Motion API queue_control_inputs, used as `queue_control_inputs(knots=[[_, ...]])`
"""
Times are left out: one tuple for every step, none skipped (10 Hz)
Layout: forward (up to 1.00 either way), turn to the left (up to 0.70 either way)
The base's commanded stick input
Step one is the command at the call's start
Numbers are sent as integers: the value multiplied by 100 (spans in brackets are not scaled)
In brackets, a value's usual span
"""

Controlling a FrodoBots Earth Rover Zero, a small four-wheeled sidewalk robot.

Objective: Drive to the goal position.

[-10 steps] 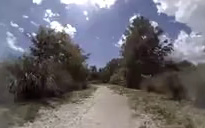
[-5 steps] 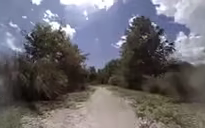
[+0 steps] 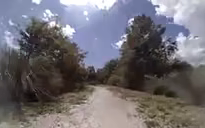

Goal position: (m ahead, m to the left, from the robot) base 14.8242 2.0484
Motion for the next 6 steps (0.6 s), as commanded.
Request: queue_control_inputs(knots=[[70,0],[70,0],[70,0],[70,0],[70,0],[70,0]])
